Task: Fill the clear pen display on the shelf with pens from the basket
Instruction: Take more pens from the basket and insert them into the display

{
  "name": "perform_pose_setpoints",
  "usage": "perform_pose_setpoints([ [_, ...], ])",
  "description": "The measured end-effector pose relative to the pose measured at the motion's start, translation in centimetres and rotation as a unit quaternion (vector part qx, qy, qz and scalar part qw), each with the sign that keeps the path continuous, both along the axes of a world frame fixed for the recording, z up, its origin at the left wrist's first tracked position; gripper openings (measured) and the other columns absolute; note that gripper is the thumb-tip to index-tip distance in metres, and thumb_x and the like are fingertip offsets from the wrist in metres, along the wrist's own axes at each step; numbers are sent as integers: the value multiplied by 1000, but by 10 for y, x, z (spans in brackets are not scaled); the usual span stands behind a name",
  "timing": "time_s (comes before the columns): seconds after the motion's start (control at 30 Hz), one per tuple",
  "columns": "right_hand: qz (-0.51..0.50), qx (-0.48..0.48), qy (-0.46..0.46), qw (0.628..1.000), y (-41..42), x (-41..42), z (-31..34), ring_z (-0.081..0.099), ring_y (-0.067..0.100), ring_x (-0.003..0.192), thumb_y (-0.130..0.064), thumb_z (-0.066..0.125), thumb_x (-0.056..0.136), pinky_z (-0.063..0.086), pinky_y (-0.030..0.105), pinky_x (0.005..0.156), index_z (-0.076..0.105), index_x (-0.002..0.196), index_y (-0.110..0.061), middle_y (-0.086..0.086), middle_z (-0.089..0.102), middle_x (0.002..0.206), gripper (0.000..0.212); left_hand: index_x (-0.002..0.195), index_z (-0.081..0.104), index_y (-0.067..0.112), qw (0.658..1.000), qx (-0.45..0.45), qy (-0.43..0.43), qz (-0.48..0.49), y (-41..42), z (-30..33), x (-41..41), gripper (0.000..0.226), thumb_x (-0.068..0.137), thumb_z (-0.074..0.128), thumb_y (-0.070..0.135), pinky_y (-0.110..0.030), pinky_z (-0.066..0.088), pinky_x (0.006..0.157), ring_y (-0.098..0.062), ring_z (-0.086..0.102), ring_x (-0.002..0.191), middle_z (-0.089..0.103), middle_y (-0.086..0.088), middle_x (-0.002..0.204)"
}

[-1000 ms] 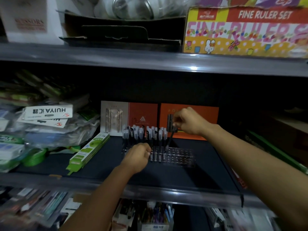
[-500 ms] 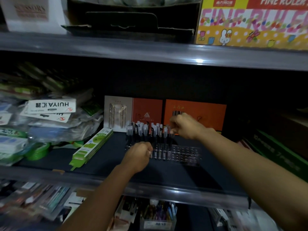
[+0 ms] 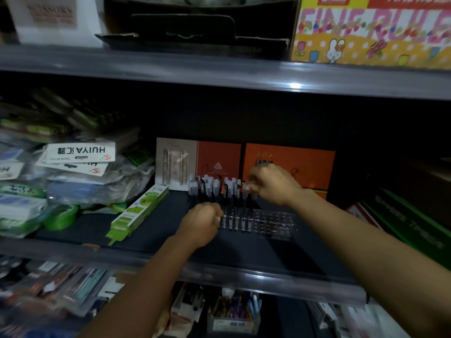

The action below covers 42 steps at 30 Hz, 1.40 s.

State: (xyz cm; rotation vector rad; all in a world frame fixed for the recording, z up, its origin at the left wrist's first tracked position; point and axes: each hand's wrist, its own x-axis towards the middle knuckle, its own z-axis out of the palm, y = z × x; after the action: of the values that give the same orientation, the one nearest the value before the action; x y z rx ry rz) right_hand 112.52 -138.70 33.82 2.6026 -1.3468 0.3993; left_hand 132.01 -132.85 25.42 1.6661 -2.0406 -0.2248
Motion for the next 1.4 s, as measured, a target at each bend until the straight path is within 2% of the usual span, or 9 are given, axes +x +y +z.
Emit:
perform_pose_setpoints([
  [0.23, 109, -46, -30, 993, 36, 36, -14, 53, 23, 104, -30, 53, 95, 41, 32, 85, 57, 111, -12, 6, 62, 108, 24, 104, 59, 17, 997, -55, -55, 23, 20, 18, 23, 17, 92, 48, 17, -36, 48, 78, -23, 56, 96, 59, -3, 106],
  [0.33, 146, -47, -33, 988, 53, 63, -27, 51, 24, 108, -28, 51, 95, 25, 26, 75, 57, 114, -11, 6, 60, 115, 26, 100, 59, 15, 993, -72, -87, 36, 41, 22, 47, 14, 89, 49, 16, -38, 47, 79, -27, 55, 97, 60, -7, 104],
  [0.5, 202, -9, -44, 978, 82, 122, -59, 51, 26, 104, -28, 48, 95, 37, 35, 86, 54, 112, -13, 8, 59, 113, 24, 99, 55, 14, 984, -58, -137, 93, 91, 16, 96, 12, 91, 49, 20, -35, 41, 75, -29, 54, 99, 59, -9, 106],
  [0.77, 283, 64, -52, 956, 143, 223, -137, 52, 28, 92, -22, 42, 96, 28, 34, 71, 52, 93, -13, 9, 58, 100, 14, 94, 54, 12, 963, 25, -185, 196, 189, -48, 181, 11, 90, 47, 19, -37, 42, 73, -34, 58, 97, 61, -14, 106],
  [0.9, 328, 106, -44, 938, 177, 265, -174, 55, 33, 94, -19, 47, 93, 40, 40, 76, 57, 96, -8, 14, 61, 104, 15, 94, 56, 11, 956, 81, -153, 235, 235, -97, 213, 16, 86, 45, 19, -40, 48, 79, -35, 59, 98, 62, -14, 106],
  [1.0, 349, 148, -24, 925, 200, 287, -207, 54, 33, 98, -19, 45, 94, 40, 40, 80, 56, 105, -6, 15, 60, 106, 20, 104, 57, 13, 944, 134, -127, 274, 270, -137, 228, 23, 86, 46, 24, -38, 48, 86, -33, 58, 106, 62, -12, 113],
  [1.17, 371, 213, 38, 903, 237, 307, -258, 51, 32, 109, -19, 44, 96, 40, 41, 89, 54, 115, -8, 12, 57, 118, 25, 107, 57, 15, 922, 219, -45, 316, 321, -205, 232, 25, 88, 51, 30, -36, 49, 87, -32, 58, 106, 61, -11, 114],
  [1.3, 406, 226, 61, 883, 262, 313, -293, 52, 35, 101, -17, 50, 90, 39, 39, 82, 56, 106, -7, 15, 58, 108, 19, 120, 55, 13, 894, 297, 14, 337, 356, -258, 221, 37, 89, 54, 34, -32, 46, 91, -27, 56, 113, 59, -9, 122],
  [1.4, 419, 246, 76, 871, 273, 315, -309, 52, 33, 109, -14, 52, 89, 40, 37, 86, 58, 113, -6, 17, 58, 117, 26, 123, 51, 10, 866, 361, 53, 341, 378, -292, 213, 45, 88, 56, 37, -35, 45, 93, -30, 54, 114, 55, -13, 125],
])
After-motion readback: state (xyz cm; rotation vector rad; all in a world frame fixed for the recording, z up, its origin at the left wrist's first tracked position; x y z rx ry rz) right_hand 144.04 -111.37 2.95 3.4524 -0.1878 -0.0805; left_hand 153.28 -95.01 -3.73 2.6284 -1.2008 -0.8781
